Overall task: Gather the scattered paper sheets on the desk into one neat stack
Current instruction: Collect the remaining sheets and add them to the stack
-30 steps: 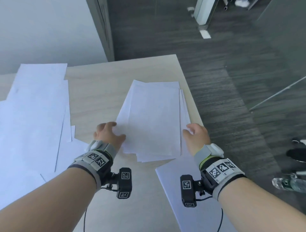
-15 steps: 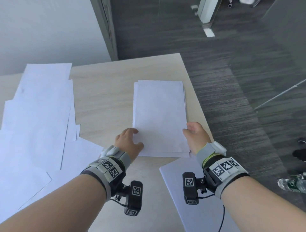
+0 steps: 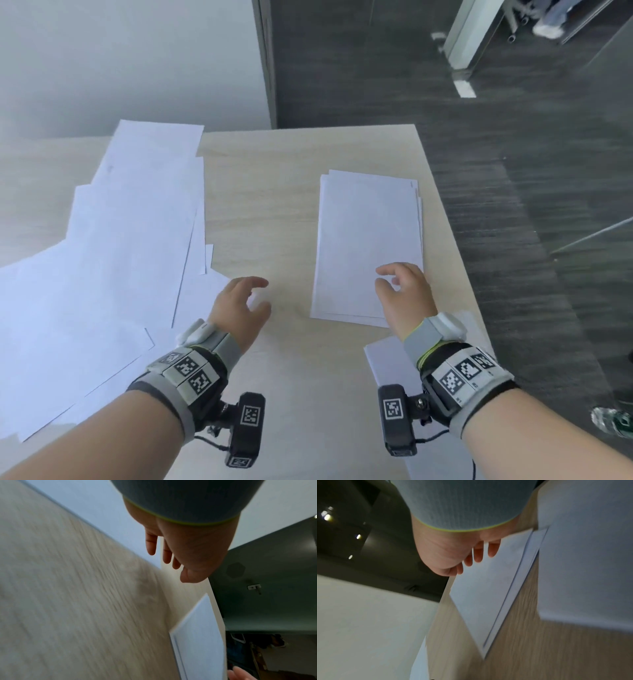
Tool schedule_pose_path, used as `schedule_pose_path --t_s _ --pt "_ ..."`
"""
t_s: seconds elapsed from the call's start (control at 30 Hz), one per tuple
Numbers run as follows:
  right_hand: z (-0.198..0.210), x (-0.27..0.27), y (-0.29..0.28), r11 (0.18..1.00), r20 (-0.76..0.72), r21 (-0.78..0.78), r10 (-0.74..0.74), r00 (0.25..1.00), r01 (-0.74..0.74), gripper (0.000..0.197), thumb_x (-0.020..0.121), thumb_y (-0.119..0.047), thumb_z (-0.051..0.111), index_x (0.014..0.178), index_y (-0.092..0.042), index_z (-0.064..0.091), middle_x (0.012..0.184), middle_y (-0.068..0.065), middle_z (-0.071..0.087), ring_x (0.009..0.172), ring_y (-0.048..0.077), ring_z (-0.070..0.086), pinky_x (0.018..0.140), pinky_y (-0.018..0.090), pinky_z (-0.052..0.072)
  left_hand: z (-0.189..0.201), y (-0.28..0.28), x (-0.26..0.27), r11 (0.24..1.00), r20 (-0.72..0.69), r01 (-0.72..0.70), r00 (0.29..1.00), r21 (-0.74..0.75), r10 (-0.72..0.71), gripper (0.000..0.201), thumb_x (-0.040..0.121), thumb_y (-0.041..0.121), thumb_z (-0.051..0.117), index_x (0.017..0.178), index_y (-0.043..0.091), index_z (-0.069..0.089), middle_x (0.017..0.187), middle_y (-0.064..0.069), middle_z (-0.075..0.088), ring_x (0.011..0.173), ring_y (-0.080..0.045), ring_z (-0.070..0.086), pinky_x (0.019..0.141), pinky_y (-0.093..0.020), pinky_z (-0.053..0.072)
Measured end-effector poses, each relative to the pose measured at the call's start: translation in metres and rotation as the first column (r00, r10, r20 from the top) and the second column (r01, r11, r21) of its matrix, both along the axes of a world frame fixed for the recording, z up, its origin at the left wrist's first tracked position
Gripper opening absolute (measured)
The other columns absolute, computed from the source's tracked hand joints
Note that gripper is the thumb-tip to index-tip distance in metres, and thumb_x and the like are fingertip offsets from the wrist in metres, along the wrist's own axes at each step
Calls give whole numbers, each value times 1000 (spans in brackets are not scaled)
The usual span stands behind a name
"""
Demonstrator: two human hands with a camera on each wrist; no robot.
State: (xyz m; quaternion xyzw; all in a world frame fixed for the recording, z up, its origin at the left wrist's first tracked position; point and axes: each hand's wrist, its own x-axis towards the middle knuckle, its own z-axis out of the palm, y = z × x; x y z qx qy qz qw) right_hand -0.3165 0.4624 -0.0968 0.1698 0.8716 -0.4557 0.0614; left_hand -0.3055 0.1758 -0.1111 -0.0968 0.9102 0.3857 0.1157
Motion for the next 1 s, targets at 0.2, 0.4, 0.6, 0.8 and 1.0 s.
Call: schedule_pose_path --t_s 0.2,0.4,0.6,0.8,1.0 --pt "-3 2 -85 972 163 -110 225 961 -209 15 94 -25 57 105 -31 65 115 -12 60 98 3 60 84 27 48 -13 -123 31 954 26 -226 972 -195 235 38 85 19 70 122 28 66 146 2 52 131 -28 49 108 -49 43" --pt "-2 1 -168 954 231 -134 293 928 -268 11 93 -29 59 101 -31 67 109 -12 65 99 5 60 76 23 44 -9 -226 58 875 273 -193 901 -443 337 70 90 40 64 154 38 33 171 7 9 154 -27 16 118 -54 33" --pt "-3 -3 -241 924 244 -104 383 891 -369 17 92 -26 59 107 -31 64 121 -6 60 105 12 60 88 28 47 -6 -263 80 872 368 -27 900 -489 234 108 71 76 67 156 47 8 171 9 -8 158 -22 -1 122 -53 25" --pt "2 -11 -286 938 315 -166 344 884 -306 31 94 -27 57 125 -31 55 138 -4 53 119 11 53 93 29 39 -1 -274 91 882 421 100 899 -461 118 124 64 86 63 156 50 -12 169 13 -19 157 -17 -7 124 -49 15" --pt "4 -23 -324 982 320 -157 149 935 -103 45 92 -26 56 137 -27 49 148 -2 44 107 18 50 87 32 39 9 -277 76 795 466 261 884 -547 31 136 54 95 58 151 50 -27 166 1 -1 151 -27 11 115 -55 25"
